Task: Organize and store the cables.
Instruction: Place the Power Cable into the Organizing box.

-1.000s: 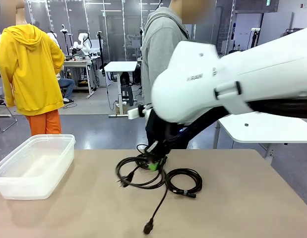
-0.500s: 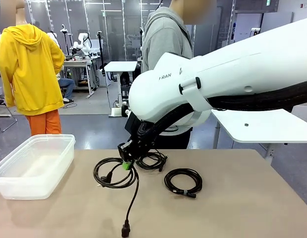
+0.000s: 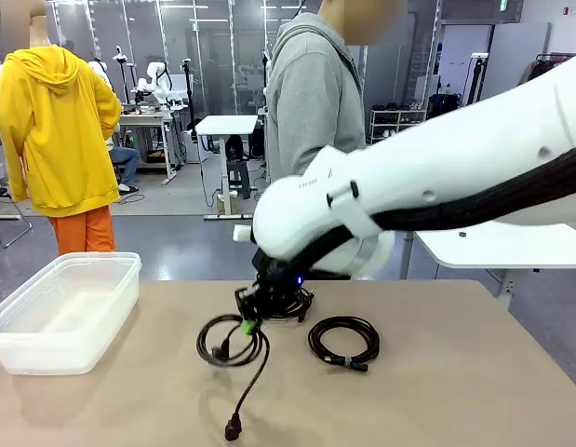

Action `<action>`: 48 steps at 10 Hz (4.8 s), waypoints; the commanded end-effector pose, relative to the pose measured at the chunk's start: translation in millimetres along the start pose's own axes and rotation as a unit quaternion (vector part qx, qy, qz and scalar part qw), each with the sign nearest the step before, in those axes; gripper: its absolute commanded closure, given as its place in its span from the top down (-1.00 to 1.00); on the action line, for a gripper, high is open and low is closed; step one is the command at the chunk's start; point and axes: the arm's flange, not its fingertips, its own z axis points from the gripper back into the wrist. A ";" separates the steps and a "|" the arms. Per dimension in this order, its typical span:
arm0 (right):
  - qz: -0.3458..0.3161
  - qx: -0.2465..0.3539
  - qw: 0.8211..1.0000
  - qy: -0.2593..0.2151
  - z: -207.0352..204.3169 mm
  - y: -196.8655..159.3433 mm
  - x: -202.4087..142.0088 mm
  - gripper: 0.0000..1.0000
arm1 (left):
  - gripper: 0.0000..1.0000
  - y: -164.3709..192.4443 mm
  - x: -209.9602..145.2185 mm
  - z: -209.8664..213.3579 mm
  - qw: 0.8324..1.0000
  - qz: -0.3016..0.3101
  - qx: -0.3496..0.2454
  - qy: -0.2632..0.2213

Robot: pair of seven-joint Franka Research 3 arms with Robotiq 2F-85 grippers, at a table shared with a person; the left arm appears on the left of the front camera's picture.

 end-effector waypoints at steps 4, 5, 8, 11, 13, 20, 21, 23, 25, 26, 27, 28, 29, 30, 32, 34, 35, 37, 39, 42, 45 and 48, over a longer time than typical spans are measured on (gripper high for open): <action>-0.022 -0.039 0.999 0.008 -64.2 -12.1 -35.9 -0.56 | 1.00 0.5 0.9 0.1 1.000 -0.003 -0.002 0.000; -0.022 -0.042 0.999 0.006 -61.9 -13.5 -35.3 -0.21 | 1.00 0.5 0.9 0.1 1.000 -0.003 -0.002 0.000; -0.023 -0.044 0.999 -0.004 -52.0 -15.4 -33.7 0.96 | 1.00 0.5 0.9 0.1 1.000 -0.003 -0.002 0.000; -0.019 -0.061 0.998 -0.018 -38.4 -22.8 -33.2 1.00 | 1.00 0.5 0.9 0.1 1.000 -0.003 -0.002 0.000; -0.020 -0.071 0.997 -0.030 -12.9 -35.1 -43.3 1.00 | 1.00 0.5 0.9 0.1 1.000 -0.003 -0.002 0.000; 0.020 -0.070 0.997 0.002 130.3 -138.2 -160.0 1.00 | 1.00 0.5 0.9 0.1 1.000 -0.003 -0.002 0.000; 0.016 -0.088 0.996 0.010 152.7 -167.0 -184.2 1.00 | 1.00 0.5 0.9 0.1 1.000 -0.003 -0.002 0.000; 0.013 -0.120 0.992 -0.022 200.1 -223.2 -233.7 1.00 | 1.00 0.5 0.9 0.1 1.000 -0.003 -0.002 0.000; 0.018 -0.098 0.992 -0.076 232.6 -269.7 -279.9 1.00 | 1.00 0.5 0.9 0.1 1.000 -0.003 -0.002 0.000; 0.013 -0.115 0.990 -0.086 245.2 -290.5 -303.3 1.00 | 1.00 0.5 0.9 0.1 1.000 -0.003 -0.002 0.000; -0.008 -0.119 0.987 -0.110 256.5 -306.4 -322.3 1.00 | 1.00 0.5 0.9 0.1 1.000 -0.003 -0.002 0.000; -0.017 -0.120 0.983 -0.136 263.4 -314.6 -339.8 1.00 | 1.00 0.5 0.9 0.1 1.000 -0.003 -0.002 0.000; -0.025 -0.124 0.977 -0.172 264.9 -321.1 -348.8 1.00 | 1.00 0.5 0.9 0.1 1.000 -0.003 -0.002 0.000; -0.013 -0.115 0.976 -0.186 261.1 -327.2 -352.1 1.00 | 1.00 0.5 0.9 0.1 1.000 -0.003 -0.002 0.000; -0.032 -0.122 0.983 -0.134 289.0 -336.0 -334.8 1.00 | 1.00 0.5 0.9 0.1 1.000 -0.003 -0.002 0.000; -0.032 -0.122 0.983 -0.134 289.0 -336.0 -334.8 1.00 | 1.00 0.5 0.9 0.1 1.000 -0.003 -0.002 0.000; -0.032 -0.122 0.983 -0.134 289.0 -336.0 -334.8 1.00 | 1.00 0.1 0.1 0.3 1.000 0.000 0.000 0.000; -0.032 -0.122 0.983 -0.134 289.0 -336.0 -334.8 1.00 | 1.00 -74.4 44.2 -25.8 0.994 -0.047 -0.091 -0.029; -0.032 -0.122 0.983 -0.134 289.0 -336.0 -334.8 1.00 | 1.00 -131.5 72.8 -109.1 0.990 -0.053 -0.129 0.001; -0.032 -0.122 0.983 -0.134 289.0 -336.0 -334.8 1.00 | 1.00 -204.3 93.7 -193.1 0.983 -0.041 -0.175 0.047; -0.032 -0.122 0.983 -0.134 289.0 -336.0 -334.8 1.00 | 1.00 -271.2 81.2 -245.5 0.976 -0.114 -0.151 0.110; -0.032 -0.122 0.983 -0.134 289.0 -336.0 -334.8 1.00 | 1.00 -273.7 98.3 -249.3 0.972 -0.114 -0.173 0.110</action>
